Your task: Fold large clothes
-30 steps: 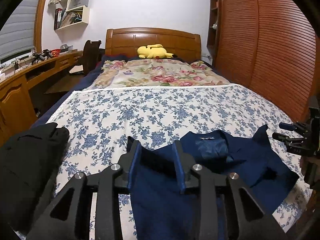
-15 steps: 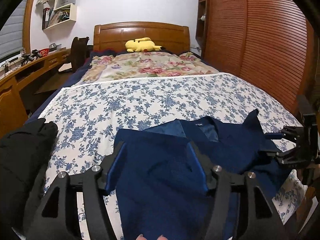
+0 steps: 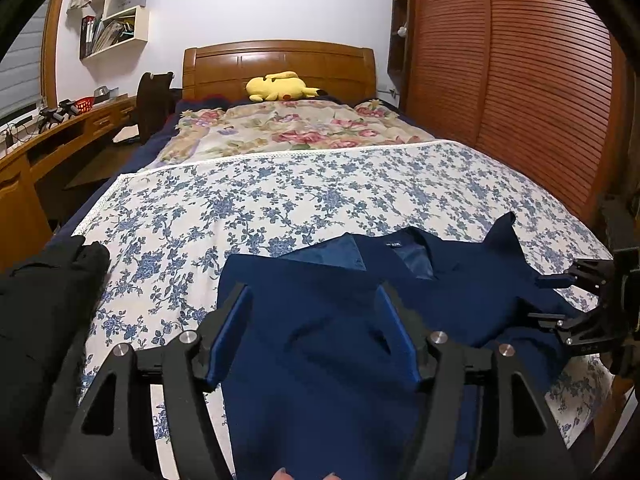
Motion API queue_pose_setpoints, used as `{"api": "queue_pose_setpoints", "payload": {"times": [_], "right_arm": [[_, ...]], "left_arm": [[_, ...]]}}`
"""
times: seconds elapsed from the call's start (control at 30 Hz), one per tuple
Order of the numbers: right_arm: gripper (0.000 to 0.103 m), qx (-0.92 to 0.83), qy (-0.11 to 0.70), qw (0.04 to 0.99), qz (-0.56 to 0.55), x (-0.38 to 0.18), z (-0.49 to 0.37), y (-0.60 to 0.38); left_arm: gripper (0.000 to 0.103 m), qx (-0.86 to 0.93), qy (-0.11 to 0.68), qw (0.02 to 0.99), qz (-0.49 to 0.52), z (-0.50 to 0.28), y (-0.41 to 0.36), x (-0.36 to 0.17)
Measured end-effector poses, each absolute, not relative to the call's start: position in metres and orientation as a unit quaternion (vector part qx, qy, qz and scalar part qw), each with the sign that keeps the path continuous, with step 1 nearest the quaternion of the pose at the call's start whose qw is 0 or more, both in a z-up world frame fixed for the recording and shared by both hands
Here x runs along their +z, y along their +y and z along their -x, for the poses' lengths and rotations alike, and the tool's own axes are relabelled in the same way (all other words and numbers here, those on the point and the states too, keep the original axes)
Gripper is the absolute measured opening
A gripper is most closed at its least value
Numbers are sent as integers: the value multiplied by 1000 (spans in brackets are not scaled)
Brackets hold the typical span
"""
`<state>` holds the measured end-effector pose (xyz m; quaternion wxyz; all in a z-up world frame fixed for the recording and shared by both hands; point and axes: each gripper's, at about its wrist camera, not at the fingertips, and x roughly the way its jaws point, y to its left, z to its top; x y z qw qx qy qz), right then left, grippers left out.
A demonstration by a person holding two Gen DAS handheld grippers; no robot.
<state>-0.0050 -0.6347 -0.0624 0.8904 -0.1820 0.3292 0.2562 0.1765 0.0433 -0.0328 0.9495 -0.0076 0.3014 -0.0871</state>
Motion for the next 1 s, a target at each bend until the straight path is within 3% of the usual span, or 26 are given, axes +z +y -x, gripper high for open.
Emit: {"api": "queue_pose_setpoints", "payload": {"times": [0.17, 0.23, 0.3, 0.4, 0.6, 0.8, 1.0], "right_arm": [[65, 251, 340, 884, 199, -71, -2, -631], [51, 249, 348, 880, 208, -75, -8, -628], [25, 248, 351, 876, 218, -76, -15, -625], [8, 247, 341, 876, 236, -72, -27, -615], [3, 231, 307, 886, 258, -46, -62, -581], [3, 225, 267, 900, 261, -20, -87, -535], [7, 217, 284, 903, 239, -28, -96, -513]], "left_arm": [[66, -85, 304, 949, 7, -177, 42, -34], [66, -83, 304, 949, 6, -177, 42, -34], [66, -80, 303, 950, 6, -178, 43, -34], [66, -71, 299, 952, 11, -178, 47, -32], [66, -48, 290, 955, 27, -179, 62, -31], [66, -10, 291, 956, 43, -182, 80, -33], [66, 18, 285, 957, 44, -179, 93, -33]]}}
